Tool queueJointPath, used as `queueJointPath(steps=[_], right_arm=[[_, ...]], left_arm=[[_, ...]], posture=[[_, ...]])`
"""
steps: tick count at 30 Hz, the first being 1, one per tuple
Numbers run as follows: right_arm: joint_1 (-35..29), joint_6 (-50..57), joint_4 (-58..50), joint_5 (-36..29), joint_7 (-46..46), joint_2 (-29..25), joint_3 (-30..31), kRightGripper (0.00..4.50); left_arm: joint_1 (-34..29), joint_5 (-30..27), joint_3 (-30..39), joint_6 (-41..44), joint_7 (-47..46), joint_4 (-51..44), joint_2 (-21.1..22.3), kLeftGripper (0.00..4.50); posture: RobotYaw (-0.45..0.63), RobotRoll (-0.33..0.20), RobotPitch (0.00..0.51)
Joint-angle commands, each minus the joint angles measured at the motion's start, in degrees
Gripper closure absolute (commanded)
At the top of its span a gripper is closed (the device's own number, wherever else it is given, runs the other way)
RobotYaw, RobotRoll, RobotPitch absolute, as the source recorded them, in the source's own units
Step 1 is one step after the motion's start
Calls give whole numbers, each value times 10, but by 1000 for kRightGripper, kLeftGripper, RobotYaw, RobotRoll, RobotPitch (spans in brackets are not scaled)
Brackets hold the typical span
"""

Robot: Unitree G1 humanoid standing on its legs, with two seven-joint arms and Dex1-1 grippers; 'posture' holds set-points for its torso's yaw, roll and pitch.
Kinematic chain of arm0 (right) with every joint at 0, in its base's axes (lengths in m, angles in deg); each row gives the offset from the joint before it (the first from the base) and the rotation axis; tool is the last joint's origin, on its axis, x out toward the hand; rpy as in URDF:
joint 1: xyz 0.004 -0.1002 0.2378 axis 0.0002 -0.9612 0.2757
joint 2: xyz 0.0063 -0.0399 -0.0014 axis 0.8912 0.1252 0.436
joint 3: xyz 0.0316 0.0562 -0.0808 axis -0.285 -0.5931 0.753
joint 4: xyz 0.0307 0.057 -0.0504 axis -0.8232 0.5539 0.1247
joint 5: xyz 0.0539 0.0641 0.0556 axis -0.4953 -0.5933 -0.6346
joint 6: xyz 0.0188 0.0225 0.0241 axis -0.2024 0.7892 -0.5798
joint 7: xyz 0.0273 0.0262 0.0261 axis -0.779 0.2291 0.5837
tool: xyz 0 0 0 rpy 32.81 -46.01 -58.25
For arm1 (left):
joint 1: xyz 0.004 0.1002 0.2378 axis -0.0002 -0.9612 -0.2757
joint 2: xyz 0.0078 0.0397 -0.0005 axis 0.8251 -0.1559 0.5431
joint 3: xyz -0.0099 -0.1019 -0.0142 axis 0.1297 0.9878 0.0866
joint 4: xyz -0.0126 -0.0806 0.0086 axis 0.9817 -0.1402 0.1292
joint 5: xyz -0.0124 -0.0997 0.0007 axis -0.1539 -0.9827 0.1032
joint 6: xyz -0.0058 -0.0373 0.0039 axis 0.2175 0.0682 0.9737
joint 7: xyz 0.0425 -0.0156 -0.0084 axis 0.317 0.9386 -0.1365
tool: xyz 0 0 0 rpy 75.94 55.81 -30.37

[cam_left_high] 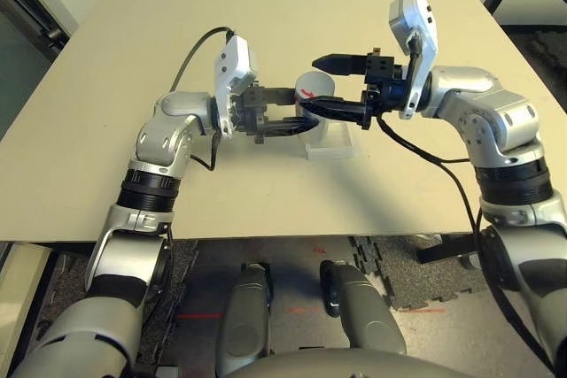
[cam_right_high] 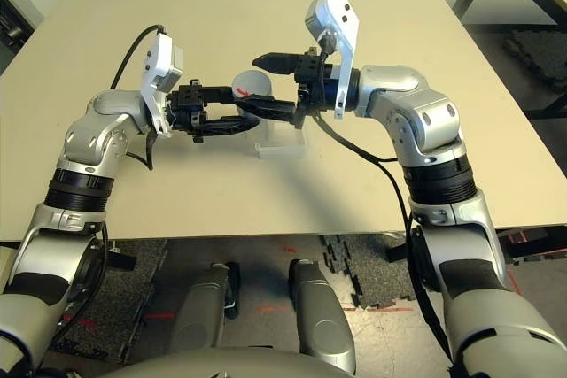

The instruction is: Pour the medicine from the bottle into the box.

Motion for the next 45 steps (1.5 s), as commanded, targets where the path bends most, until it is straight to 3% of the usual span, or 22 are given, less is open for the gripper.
queueJointPath(steps=[1, 6, 10, 19, 24, 26, 29, 32, 38, 45], right_arm=[[-2, -39, -2, -5, 53, -3, 8, 1929], [20, -139, 70, 14, 174, -13, 26, 1928], [78, -253, 211, 38, 318, -13, 71, 1928], [185, -379, 384, -9, 327, -30, 220, 1927], [206, -396, 423, -28, 327, -39, 256, 1927], [209, -390, 436, -30, 327, -39, 248, 1927], [204, -354, 440, -23, 327, -36, 195, 937], [175, -292, 379, -28, 309, -52, 143, 0], [74, -146, 173, -57, 212, -80, 55, 0], [18, -38, 19, -77, 89, -56, 2, 0]], left_arm=[[-6, -11, 2, 11, 0, -18, 6, 2062], [-6, -18, -1, 24, 6, -33, 8, 2062], [-10, -23, -7, 37, 12, -51, 10, 2062], [-25, -34, -17, 55, 10, -84, 13, 2062], [-28, -36, -17, 60, 4, -92, 10, 2062], [-27, -37, -16, 62, -2, -95, 7, 2062], [-29, -38, -13, 63, -11, -103, 3, 2062], [-32, -39, -10, 63, -21, -112, 0, 2062], [-33, -41, -8, 58, -30, -109, 2, 2062], [-27, -30, -11, 36, -24, -73, 1, 2062]], posture=[[9, 0, 185], [13, 0, 194], [23, 0, 206], [65, 0, 222], [66, 0, 230], [64, 0, 231], [65, 0, 228], [64, 0, 220], [37, 0, 207], [2, 0, 195]])
